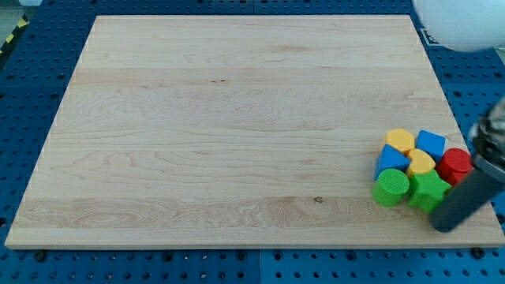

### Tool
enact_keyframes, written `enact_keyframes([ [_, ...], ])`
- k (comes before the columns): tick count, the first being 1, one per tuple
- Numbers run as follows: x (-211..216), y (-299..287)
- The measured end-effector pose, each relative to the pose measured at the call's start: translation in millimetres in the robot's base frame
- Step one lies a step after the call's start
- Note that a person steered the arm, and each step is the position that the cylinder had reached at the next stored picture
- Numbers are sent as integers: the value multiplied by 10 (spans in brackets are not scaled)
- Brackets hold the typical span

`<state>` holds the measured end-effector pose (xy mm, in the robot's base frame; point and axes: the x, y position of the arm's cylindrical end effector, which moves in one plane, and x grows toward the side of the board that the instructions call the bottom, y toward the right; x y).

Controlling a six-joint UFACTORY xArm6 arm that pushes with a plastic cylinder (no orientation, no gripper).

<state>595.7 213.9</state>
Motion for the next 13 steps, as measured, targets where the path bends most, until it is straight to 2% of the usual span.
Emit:
enact_keyframes([
  [2,-803,-450],
  [4,-743,-493],
  [6,-978,-1652],
  [7,-883,-1968],
  [8,-419,-1930],
  [9,-90,-1417],
  [10,-8,-763],
  [11,-71,-278],
  [12,-443,-238],
  [13,-632,-648],
])
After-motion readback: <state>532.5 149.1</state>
